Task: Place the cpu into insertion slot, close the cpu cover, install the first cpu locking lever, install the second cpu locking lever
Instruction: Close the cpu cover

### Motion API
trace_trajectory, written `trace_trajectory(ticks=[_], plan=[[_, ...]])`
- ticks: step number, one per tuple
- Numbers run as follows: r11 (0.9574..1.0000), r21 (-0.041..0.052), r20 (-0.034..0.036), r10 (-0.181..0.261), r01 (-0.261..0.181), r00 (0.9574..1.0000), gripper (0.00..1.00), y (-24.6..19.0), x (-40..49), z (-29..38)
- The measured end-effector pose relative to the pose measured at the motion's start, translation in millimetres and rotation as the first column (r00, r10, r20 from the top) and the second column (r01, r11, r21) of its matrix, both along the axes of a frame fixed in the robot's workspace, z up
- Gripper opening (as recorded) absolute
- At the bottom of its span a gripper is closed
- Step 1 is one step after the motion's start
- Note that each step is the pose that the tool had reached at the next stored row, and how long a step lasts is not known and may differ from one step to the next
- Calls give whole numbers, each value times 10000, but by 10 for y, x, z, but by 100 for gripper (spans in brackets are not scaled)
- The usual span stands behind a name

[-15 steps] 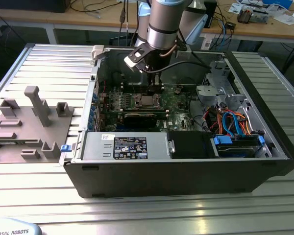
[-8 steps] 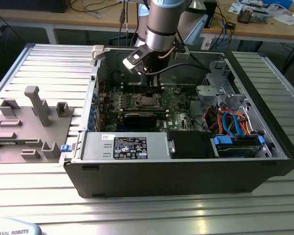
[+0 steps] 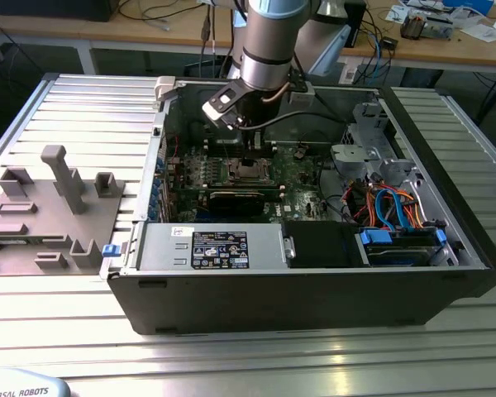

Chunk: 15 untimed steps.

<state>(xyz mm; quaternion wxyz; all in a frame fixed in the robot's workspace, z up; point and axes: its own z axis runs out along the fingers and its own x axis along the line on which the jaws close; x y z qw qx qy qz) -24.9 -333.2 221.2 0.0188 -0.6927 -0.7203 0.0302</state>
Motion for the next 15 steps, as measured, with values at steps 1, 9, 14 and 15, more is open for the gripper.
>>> trace_trajectory(ticks=[1,9,14,15], plan=[[10000,0,0,0,0,10000,11,0,-12,-8],[10000,5,1,-1,1,10000,11,0,-113,-132],[10000,11,-1,-1,1,10000,11,-2,-120,-157],[10000,12,-2,-2,2,10000,11,-2,-120,-159]])
